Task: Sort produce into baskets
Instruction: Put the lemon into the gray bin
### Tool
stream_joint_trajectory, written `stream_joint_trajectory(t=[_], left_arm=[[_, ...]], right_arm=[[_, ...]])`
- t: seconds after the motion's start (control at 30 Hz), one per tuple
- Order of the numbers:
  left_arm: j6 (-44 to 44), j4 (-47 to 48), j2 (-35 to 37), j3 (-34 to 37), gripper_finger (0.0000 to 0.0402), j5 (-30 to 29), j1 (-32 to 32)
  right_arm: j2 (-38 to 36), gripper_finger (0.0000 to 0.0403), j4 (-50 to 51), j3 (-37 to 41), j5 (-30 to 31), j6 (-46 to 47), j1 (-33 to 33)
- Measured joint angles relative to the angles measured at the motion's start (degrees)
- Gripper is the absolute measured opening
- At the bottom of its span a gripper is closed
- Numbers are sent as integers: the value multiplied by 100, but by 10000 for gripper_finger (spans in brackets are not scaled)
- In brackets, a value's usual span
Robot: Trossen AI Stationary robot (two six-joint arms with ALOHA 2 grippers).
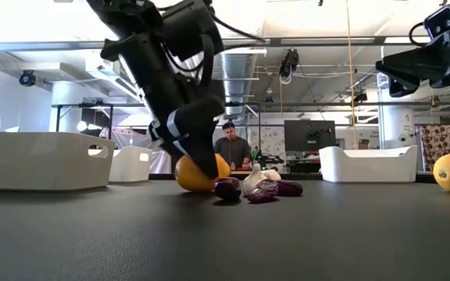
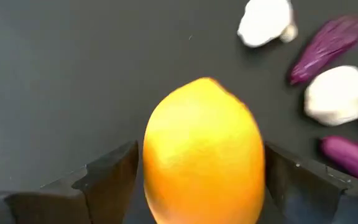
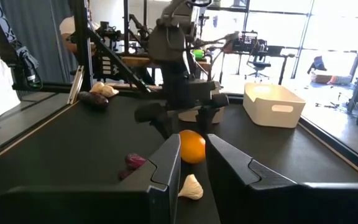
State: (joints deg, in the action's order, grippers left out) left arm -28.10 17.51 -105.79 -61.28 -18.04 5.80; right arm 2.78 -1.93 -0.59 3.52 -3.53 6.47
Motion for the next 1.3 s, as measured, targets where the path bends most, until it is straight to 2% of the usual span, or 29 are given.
stream_joint_trajectory(t=[0.2, 0.53, 0.7, 0.8, 0.93, 1.07, 1.13, 1.3], left_arm=[[-163, -8, -66, 0, 304, -21, -6], [-353, 243, -85, -120, 225, -89, -5], [-522, 1820, 97, -941, 226, -45, 232], [-789, 3397, 206, -1578, 227, -606, 490], [-1929, 5498, 458, -2171, 225, -1271, 762], [-3377, 6962, 901, -2127, 225, -1418, 927], [-3985, 7303, 1182, -1919, 226, -1365, 956], [-4693, 6510, 2064, -795, 226, -873, 917]], right_arm=[[-1, 68, 0, -1, -1, 2, -1], [-1, 68, 0, -1, 1, 2, -1], [0, 68, 0, -1, 1, 2, 1], [-1, 68, 0, -1, 1, -1, -1], [-1, 68, 0, -1, 1, -5, -1], [-1, 68, 0, -1, -1, -7, 0], [-1, 68, 0, 1, 1, 2, 1], [1, 68, 0, -1, -1, 2, -1]])
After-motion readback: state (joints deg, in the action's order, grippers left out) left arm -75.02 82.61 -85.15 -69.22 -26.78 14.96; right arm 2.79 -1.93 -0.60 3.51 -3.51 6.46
